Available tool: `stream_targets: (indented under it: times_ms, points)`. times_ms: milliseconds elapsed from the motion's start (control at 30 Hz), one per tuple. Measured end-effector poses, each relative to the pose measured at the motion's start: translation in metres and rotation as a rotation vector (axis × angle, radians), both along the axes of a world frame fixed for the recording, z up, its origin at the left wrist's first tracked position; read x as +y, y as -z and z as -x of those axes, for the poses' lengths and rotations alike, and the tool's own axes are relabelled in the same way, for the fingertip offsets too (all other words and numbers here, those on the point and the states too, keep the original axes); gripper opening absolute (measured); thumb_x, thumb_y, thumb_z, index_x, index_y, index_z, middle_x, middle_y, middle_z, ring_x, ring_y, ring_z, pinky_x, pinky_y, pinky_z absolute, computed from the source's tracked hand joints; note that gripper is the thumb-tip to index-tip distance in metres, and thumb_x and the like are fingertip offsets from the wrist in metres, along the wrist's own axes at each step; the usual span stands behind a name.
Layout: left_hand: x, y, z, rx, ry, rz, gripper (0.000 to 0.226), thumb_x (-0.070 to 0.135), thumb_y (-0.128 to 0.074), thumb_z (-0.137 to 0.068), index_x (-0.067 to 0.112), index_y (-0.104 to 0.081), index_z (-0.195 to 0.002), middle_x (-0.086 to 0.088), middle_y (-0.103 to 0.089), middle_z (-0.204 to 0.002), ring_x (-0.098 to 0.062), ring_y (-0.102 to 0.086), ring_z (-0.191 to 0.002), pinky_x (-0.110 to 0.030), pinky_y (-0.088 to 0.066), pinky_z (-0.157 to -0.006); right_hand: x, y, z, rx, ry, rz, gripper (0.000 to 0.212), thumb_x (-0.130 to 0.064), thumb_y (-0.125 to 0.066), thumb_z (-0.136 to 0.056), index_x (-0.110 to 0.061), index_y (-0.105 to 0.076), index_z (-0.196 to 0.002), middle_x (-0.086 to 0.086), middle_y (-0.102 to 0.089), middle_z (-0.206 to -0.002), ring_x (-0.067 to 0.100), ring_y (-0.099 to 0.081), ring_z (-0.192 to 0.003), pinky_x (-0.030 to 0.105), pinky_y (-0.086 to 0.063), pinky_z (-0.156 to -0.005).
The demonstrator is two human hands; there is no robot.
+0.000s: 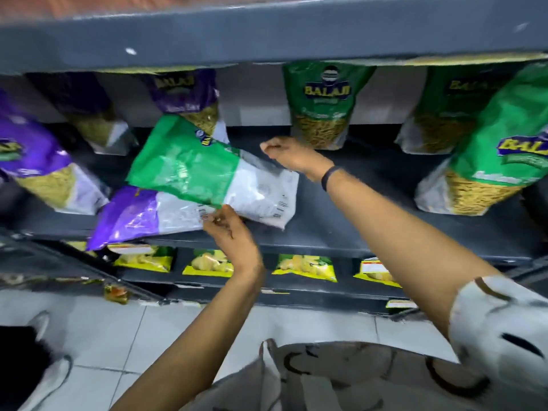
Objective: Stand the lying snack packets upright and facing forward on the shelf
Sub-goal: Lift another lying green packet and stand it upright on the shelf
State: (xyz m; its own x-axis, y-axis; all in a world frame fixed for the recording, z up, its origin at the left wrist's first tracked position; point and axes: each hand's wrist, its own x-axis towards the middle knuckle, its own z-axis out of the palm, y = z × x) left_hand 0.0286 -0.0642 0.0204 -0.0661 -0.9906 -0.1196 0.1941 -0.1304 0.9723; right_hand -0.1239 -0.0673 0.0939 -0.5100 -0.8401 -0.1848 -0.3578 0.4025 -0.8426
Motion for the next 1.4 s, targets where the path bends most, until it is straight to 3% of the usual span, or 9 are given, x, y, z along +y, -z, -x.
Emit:
stream_targets:
  times_ms: [167, 267, 367, 633, 767, 833, 1100, 1233, 1400]
  points:
    - [-0.018, 0.004, -0.007, -0.068, 0.379, -0.438, 0.018, 0.033, -0.05, -0.093, 0.019, -0.045, -0.102, 0.0, -0.046, -0.073, -0.009, -0.039, -0.05, -0.023, -0.033, -0.048, -0.043, 0.012, -0.014, 0.205, -0.126, -0.171, 0.038, -0.036, -0.026, -0.102, -0.021, -0.055, -0.081, 0.007, -0.058, -0.078, 0.022, -0.054, -0.082, 0.028, -0.036, -0.071]
    - [-0.026, 0.004, 0.001, -0.075, 0.533, -0.571, 0.055, 0.049, -0.042, -0.092, 0.023, -0.031, -0.139, 0.0, -0.049, -0.132, -0.021, -0.056, -0.11, -0.035, -0.045, -0.086, -0.051, 0.024, -0.013, 0.243, -0.124, -0.241, 0.057, -0.049, -0.021, -0.099, -0.014, -0.051, -0.133, 0.013, -0.051, -0.142, 0.027, -0.048, -0.128, 0.031, -0.034, -0.104]
    - [-0.027, 0.003, 0.009, -0.015, 0.534, -0.605, 0.053, 0.051, -0.034, -0.094, 0.022, -0.034, -0.139, -0.002, -0.051, -0.14, -0.021, -0.054, -0.12, -0.039, -0.042, -0.091, -0.051, 0.027, -0.011, 0.234, -0.077, -0.257, 0.065, -0.054, -0.021, -0.097, -0.01, -0.043, -0.14, 0.017, -0.04, -0.15, 0.032, -0.04, -0.136, 0.033, -0.033, -0.108]
    - [-0.023, 0.003, 0.031, -0.074, 0.55, -0.274, 0.057, 0.051, -0.029, -0.095, 0.022, -0.025, -0.144, -0.002, -0.043, -0.146, -0.022, -0.046, -0.13, -0.046, -0.038, -0.109, 0.004, 0.037, -0.008, -0.071, 0.534, 0.142, 0.068, -0.069, -0.025, -0.087, -0.018, -0.06, -0.115, 0.015, -0.063, -0.126, 0.033, -0.055, -0.118, 0.045, -0.041, -0.105]
    - [-0.029, -0.003, 0.052, -0.197, 0.695, 0.048, 0.045, 0.046, -0.026, -0.097, 0.026, -0.035, -0.137, 0.014, -0.04, -0.14, 0.004, -0.041, -0.118, -0.001, -0.031, -0.095, 0.04, 0.049, -0.006, -0.393, 0.926, 0.639, 0.037, -0.052, -0.031, -0.096, -0.023, -0.052, -0.104, -0.004, -0.061, -0.098, 0.02, -0.058, -0.101, 0.032, -0.044, -0.094]
    - [-0.032, -0.003, 0.068, -0.31, 0.761, 0.106, 0.047, 0.047, -0.026, -0.097, 0.027, -0.036, -0.14, 0.01, -0.042, -0.14, 0.008, -0.035, -0.11, -0.003, -0.029, -0.087, 0.057, 0.053, -0.003, -0.493, 0.996, 0.772, 0.028, -0.045, -0.029, -0.099, -0.024, -0.046, -0.106, -0.009, -0.056, -0.097, 0.01, -0.056, -0.093, 0.022, -0.044, -0.085]
    - [-0.031, 0.02, 0.091, -0.278, 0.893, 0.149, 0.042, 0.046, -0.024, -0.098, 0.03, -0.039, -0.134, 0.013, -0.045, -0.132, 0.022, -0.042, -0.108, 0.002, -0.03, -0.091, 0.078, 0.072, 0.007, -0.447, 1.001, 0.713, 0.04, -0.043, -0.025, -0.1, -0.015, -0.041, -0.122, -0.001, -0.046, -0.126, 0.014, -0.044, -0.118, 0.033, -0.031, -0.111]
    - [-0.041, 0.019, 0.097, -0.099, 0.818, 0.02, 0.062, 0.063, -0.007, -0.089, 0.034, -0.045, -0.128, 0.003, -0.044, -0.144, -0.011, -0.04, -0.134, -0.036, -0.025, -0.118, 0.077, 0.068, -0.01, -0.227, 1.294, 0.603, 0.047, -0.034, -0.034, -0.1, 0.002, -0.049, -0.126, 0.019, -0.051, -0.133, 0.029, -0.047, -0.124, 0.04, -0.034, -0.108]
    - [-0.056, 0.002, 0.126, 0.106, 0.832, -0.193, 0.075, 0.07, -0.004, -0.085, 0.029, -0.063, -0.108, 0.0, -0.066, -0.121, -0.018, -0.059, -0.115, -0.038, -0.04, -0.107, 0.074, 0.07, -0.062, -0.455, 1.256, 0.504, 0.052, -0.041, -0.031, -0.099, -0.015, -0.031, -0.145, 0.012, -0.032, -0.151, 0.024, -0.027, -0.141, 0.035, -0.02, -0.116]
